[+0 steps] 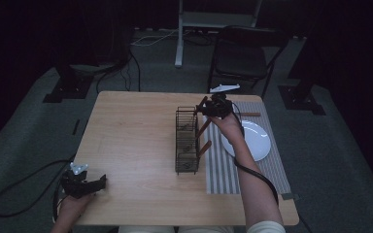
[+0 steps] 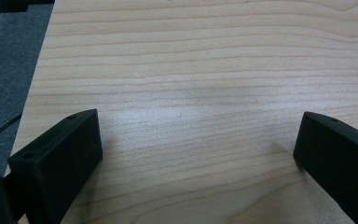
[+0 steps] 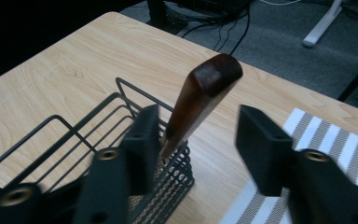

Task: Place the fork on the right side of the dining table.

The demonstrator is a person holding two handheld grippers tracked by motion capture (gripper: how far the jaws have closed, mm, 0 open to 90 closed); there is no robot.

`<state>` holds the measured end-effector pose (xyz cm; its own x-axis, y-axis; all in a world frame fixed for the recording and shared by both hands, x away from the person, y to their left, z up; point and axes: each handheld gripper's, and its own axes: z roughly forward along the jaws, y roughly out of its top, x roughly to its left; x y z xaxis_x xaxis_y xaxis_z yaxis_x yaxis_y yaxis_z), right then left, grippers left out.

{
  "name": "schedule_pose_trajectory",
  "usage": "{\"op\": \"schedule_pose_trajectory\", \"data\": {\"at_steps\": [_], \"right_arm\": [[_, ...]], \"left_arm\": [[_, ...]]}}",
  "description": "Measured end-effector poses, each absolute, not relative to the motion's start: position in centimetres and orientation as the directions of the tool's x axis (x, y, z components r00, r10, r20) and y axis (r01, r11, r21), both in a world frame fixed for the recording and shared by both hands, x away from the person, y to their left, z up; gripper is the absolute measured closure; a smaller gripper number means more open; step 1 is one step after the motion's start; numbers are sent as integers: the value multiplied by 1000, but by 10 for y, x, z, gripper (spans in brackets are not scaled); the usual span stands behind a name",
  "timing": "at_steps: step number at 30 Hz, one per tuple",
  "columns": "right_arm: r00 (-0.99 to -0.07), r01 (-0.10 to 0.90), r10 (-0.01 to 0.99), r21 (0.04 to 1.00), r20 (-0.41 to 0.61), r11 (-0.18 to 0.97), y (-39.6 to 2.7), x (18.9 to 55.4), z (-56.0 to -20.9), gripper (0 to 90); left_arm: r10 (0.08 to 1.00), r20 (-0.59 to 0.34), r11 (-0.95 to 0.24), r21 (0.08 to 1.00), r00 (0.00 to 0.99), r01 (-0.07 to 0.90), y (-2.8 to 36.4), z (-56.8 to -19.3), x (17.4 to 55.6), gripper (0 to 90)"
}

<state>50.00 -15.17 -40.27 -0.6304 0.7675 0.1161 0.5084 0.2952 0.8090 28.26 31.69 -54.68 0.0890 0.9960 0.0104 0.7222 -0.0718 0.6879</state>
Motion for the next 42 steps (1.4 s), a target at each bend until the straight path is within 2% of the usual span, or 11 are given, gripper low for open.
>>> {"op": "schedule_pose_trajectory", "data": {"at_steps": [7,17,23,35,42], "right_arm": [[-656,503,744,807,126,307,-146,502,-403,688],[-727,465,676,811,120,356,-145,495,-401,755],[-743,456,659,808,115,373,-144,492,-399,762],[-731,462,667,823,143,331,-159,489,-393,766],[-736,428,667,844,118,324,-167,480,-374,766]], "left_arm": [[996,11,-72,688,89,722,317,-547,283,14],[996,10,-72,688,89,722,317,-547,283,14],[996,10,-72,688,89,722,317,-547,283,14],[996,10,-72,688,89,722,317,-547,283,14],[996,10,-72,688,89,722,317,-547,283,14]]}}
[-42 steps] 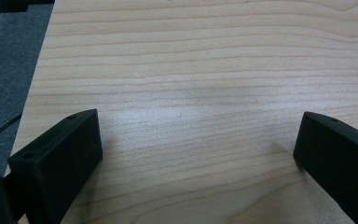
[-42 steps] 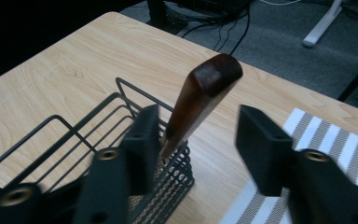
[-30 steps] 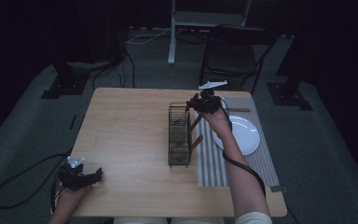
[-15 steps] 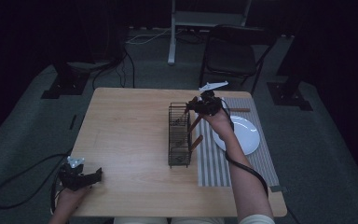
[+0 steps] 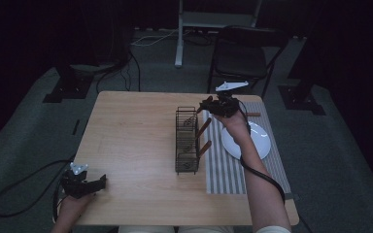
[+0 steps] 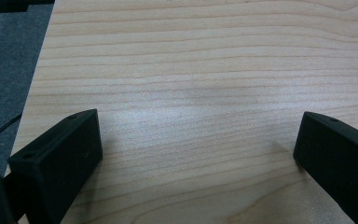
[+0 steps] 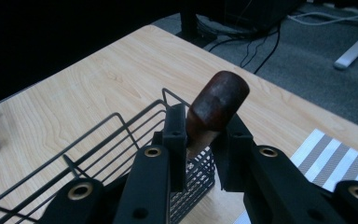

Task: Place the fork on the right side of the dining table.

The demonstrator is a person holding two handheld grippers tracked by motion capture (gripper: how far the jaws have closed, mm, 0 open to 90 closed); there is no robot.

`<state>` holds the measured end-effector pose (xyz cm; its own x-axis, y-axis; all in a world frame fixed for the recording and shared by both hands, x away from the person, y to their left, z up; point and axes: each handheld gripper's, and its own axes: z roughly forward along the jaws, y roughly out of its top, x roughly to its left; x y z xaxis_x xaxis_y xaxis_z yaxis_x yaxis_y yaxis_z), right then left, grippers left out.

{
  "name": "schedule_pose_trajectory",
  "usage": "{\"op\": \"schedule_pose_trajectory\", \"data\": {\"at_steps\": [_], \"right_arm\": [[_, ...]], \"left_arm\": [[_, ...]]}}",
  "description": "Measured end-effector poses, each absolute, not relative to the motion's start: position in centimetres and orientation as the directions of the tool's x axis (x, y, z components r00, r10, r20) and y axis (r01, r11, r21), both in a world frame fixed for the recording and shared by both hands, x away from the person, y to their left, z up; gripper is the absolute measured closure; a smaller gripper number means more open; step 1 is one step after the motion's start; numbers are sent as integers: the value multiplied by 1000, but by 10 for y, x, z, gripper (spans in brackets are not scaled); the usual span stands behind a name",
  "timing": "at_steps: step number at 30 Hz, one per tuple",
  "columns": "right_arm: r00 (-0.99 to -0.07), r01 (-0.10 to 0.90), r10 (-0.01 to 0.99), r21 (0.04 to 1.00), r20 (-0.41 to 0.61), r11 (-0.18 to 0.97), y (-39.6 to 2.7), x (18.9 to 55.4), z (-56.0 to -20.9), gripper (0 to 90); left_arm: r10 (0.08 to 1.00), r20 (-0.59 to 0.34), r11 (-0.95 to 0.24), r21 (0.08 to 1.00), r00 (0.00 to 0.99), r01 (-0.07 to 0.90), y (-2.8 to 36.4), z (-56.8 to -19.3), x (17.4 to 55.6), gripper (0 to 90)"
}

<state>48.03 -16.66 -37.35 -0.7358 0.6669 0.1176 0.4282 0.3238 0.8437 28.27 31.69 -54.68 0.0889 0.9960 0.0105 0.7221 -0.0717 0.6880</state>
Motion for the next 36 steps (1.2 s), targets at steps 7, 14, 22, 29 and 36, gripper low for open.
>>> {"op": "schedule_pose_trajectory", "data": {"at_steps": [7,14,22,29,36], "right_arm": [[-742,389,663,869,99,306,-176,467,-357,766],[-741,350,666,895,85,276,-191,451,-336,766],[-732,309,679,917,60,252,-210,433,-316,766],[-708,298,705,924,45,240,-231,419,-310,767],[-678,321,734,915,43,244,-260,391,-327,768]], "left_arm": [[996,10,-72,688,89,722,317,-547,283,14],[996,10,-71,688,89,722,317,-547,283,14],[996,10,-71,688,89,722,317,-547,283,15],[996,11,-73,688,89,722,317,-547,283,14],[996,11,-72,688,89,722,317,-547,283,14]]}}
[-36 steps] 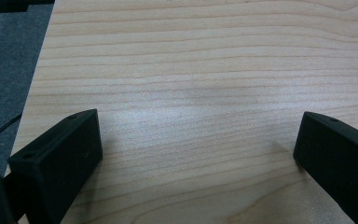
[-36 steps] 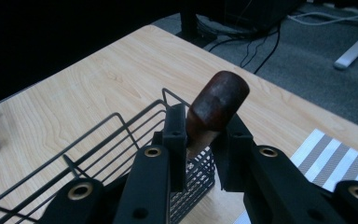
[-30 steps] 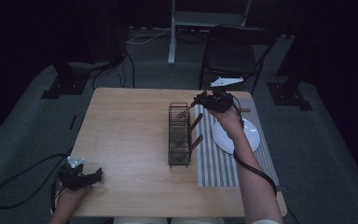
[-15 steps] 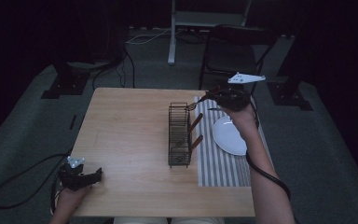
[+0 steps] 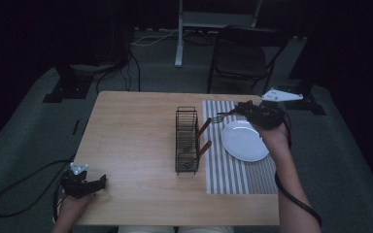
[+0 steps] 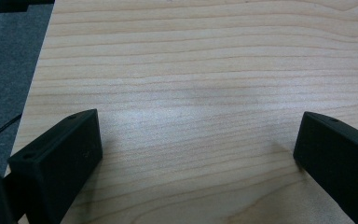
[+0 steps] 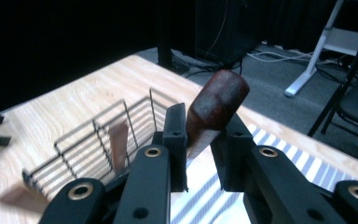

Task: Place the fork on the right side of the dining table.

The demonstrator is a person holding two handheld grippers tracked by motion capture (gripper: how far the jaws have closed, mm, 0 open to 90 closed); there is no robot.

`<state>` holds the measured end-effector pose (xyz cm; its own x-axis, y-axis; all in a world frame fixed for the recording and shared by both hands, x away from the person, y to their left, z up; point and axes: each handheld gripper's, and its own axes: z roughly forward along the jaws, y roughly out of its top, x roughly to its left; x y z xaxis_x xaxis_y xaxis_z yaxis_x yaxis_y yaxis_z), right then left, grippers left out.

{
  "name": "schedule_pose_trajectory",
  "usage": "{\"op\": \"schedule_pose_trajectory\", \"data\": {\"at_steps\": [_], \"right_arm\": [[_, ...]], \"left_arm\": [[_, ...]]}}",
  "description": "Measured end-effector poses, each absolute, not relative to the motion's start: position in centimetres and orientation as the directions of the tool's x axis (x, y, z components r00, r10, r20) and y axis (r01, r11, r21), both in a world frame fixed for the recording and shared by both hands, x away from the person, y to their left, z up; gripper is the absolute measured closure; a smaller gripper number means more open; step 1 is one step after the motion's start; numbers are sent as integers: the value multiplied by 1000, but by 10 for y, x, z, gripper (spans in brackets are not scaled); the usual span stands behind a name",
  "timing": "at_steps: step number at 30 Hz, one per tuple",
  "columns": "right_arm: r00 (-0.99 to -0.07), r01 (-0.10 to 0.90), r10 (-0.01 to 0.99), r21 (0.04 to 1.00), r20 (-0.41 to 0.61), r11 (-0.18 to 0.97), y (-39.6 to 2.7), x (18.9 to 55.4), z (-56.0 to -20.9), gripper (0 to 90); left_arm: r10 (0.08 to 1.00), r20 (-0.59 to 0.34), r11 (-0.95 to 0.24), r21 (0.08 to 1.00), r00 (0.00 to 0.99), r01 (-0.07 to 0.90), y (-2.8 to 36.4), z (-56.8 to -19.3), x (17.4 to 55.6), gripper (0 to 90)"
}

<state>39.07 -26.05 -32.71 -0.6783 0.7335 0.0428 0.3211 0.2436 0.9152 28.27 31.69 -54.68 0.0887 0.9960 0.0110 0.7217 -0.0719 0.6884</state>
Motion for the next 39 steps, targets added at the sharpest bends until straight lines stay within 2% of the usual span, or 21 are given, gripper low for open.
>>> {"op": "schedule_pose_trajectory", "data": {"at_steps": [22,33,39], "right_arm": [[-654,455,743,859,145,233,-291,307,-419,767],[-635,511,753,824,170,245,-309,293,-441,766],[-622,533,749,824,229,190,-322,294,-449,759]], "left_arm": [[996,10,-72,688,89,722,317,-547,283,14],[996,11,-70,688,86,722,317,-547,282,14],[996,11,-70,687,86,723,317,-547,282,14]]}}
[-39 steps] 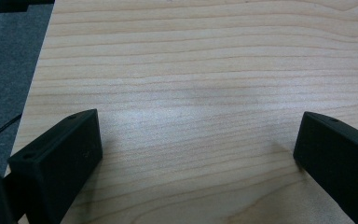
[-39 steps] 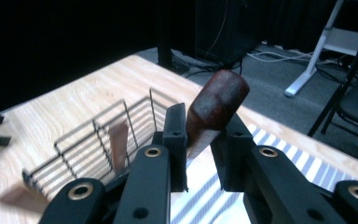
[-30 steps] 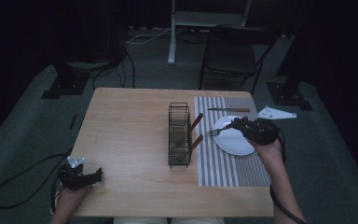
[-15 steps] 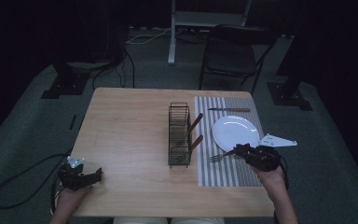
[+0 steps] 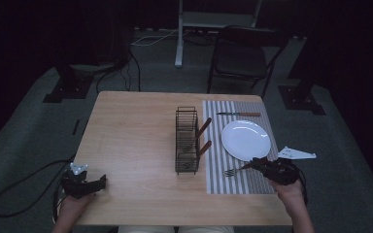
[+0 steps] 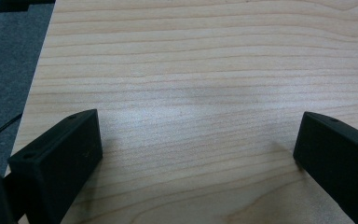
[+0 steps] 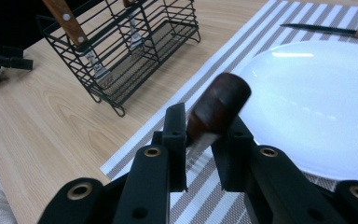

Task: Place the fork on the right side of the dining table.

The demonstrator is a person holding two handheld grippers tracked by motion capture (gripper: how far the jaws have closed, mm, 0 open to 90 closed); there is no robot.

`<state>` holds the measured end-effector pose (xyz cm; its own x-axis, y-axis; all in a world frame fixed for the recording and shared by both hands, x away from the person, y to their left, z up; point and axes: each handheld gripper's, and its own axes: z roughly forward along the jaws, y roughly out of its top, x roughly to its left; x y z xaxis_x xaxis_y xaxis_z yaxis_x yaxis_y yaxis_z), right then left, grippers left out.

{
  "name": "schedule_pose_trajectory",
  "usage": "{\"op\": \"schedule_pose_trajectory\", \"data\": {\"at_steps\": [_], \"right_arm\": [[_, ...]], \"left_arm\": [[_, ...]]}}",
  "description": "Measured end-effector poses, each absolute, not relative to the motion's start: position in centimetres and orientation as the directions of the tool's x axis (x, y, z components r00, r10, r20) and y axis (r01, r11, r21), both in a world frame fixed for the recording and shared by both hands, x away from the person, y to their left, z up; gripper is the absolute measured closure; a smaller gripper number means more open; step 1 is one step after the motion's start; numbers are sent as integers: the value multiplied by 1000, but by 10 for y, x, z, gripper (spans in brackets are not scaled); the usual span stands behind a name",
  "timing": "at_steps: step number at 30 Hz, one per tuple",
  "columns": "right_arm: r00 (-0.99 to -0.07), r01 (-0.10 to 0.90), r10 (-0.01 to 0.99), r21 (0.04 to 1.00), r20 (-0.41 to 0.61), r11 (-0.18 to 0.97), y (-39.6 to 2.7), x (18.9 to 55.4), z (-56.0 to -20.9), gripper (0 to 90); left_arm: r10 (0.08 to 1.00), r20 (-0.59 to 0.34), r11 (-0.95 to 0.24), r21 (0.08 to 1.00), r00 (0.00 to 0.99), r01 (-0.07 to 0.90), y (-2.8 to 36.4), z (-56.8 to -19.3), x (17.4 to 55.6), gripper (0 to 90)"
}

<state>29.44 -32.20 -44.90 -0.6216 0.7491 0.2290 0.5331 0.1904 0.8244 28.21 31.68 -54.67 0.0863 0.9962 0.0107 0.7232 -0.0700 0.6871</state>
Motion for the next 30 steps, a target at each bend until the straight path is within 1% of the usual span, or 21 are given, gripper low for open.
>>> {"op": "schedule_pose_trajectory", "data": {"at_steps": [3,6,8,15,20,25,30], "right_arm": [[-592,547,773,818,229,176,-329,295,-455,729],[-571,566,783,810,249,155,-338,295,-463,717],[-557,580,786,803,268,138,-344,295,-469,695],[-524,625,774,778,354,67,-365,298,-494,661],[-526,627,771,776,359,67,-370,298,-512,622],[-497,651,776,758,389,36,-378,300,-528,586],[-474,672,790,740,388,40,-382,299,-539,543]], "left_arm": [[996,10,-69,687,86,723,317,-547,282,14],[996,11,-70,687,86,723,317,-547,282,14],[996,10,-69,687,86,723,317,-547,282,15],[996,11,-68,688,83,722,317,-547,282,14],[996,12,-68,688,83,722,317,-547,282,14],[996,11,-68,688,83,722,317,-547,282,15],[996,11,-68,688,83,722,317,-547,282,15]]}}
